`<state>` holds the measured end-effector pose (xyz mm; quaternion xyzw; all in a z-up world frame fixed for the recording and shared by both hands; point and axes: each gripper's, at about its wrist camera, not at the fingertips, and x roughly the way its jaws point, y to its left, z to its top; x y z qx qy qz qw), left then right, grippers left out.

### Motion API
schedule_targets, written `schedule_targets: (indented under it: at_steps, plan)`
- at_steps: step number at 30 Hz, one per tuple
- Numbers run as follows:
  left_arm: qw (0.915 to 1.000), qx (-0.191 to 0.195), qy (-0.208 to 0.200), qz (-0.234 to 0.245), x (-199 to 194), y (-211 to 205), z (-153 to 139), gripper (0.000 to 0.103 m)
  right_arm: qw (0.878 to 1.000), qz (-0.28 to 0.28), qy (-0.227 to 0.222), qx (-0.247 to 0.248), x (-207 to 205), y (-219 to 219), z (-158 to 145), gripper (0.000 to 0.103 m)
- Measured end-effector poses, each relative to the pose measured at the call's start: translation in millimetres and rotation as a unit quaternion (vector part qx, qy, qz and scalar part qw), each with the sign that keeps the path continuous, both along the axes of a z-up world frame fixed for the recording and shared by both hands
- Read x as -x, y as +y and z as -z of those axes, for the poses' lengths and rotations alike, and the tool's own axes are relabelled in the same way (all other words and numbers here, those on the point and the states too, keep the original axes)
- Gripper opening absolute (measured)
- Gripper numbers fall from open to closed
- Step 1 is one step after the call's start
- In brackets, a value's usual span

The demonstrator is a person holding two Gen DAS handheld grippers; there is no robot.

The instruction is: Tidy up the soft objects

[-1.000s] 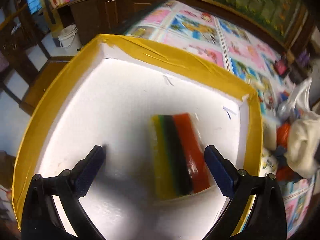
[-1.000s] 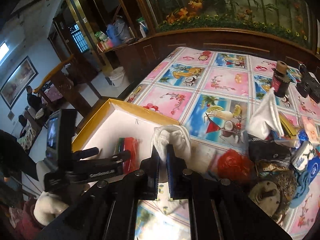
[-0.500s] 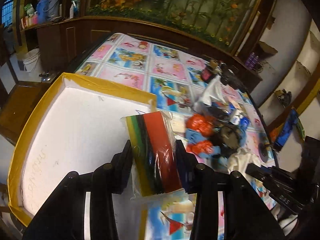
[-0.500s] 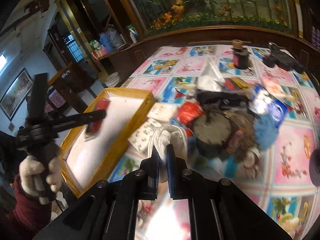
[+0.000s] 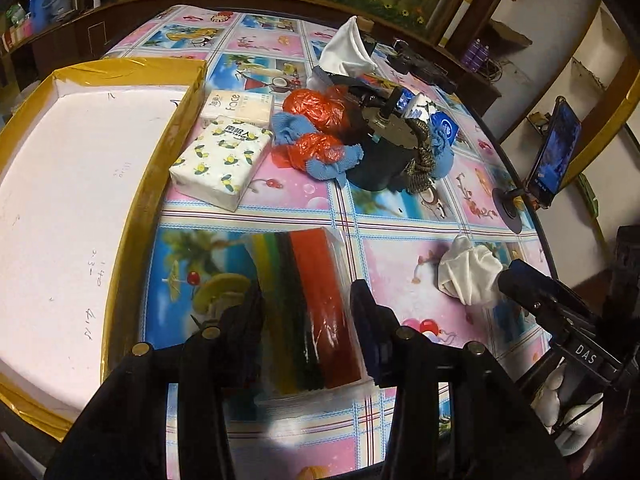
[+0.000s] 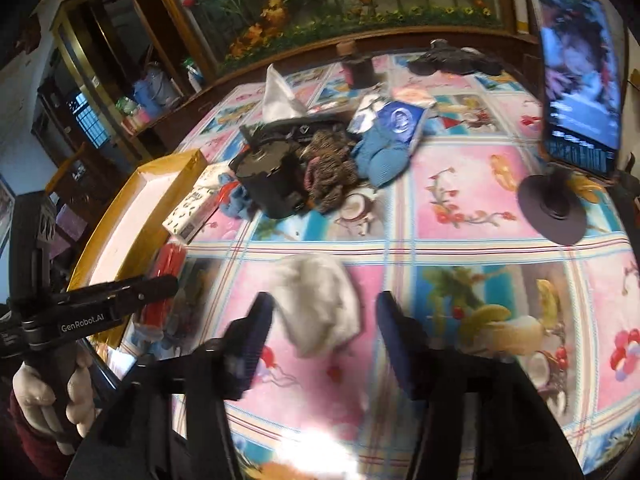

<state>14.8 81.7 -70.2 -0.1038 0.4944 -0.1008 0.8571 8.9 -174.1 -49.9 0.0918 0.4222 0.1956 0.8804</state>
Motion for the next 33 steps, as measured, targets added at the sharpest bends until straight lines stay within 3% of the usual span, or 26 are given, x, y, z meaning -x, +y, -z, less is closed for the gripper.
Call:
schedule_targets:
  at_steps: [6, 12, 22, 24, 27, 28, 29, 30, 32, 33]
  plan:
    - [0.9995, 0.003, -0.024, -0.019, 17, 17, -12, 0.07, 1.0, 0.019, -0.002, -0.011, 17, -19, 4, 0.059]
    - [0.9967, -0.074, -0.027, -0.016, 21, 5, 1, 0.07, 1.0, -0.004, 0.004, -0.017, 12, -7, 13, 0.059]
    - [0.9929, -0.118, -0.014, 0.011, 1, -28, 27, 0.07, 0.999, -0.03, -0.001, 0.011, 0, 28, 11, 0.059]
    - [0.9895, -0.142, -0.025, 0.009, 2, -34, 29, 0.07, 0.999, -0.034, 0.003, 0.009, -3, 32, 12, 0.059]
    - [0.9895, -0.141, -0.031, 0.012, 2, -37, 29, 0.07, 0.999, -0.038, 0.008, 0.002, -8, 39, 15, 0.059]
    - [0.9895, -0.141, -0.032, 0.013, 2, -38, 29, 0.07, 0.999, -0.04, 0.011, 0.0, -10, 42, 17, 0.059]
    - [0.9896, -0.138, -0.037, 0.014, 3, -38, 28, 0.061, 0.999, -0.041, 0.013, -0.002, -12, 44, 18, 0.059]
    - [0.9895, -0.136, -0.046, 0.018, 4, -38, 26, 0.036, 0.999, -0.043, 0.016, -0.004, -13, 47, 20, 0.059]
    - [0.9903, -0.128, -0.049, 0.021, 7, -38, 24, 0.035, 0.999, -0.047, 0.019, -0.008, -16, 51, 23, 0.056]
    - [0.9907, -0.124, -0.053, 0.019, 9, -37, 22, 0.034, 0.998, -0.051, 0.02, -0.009, -17, 53, 24, 0.041]
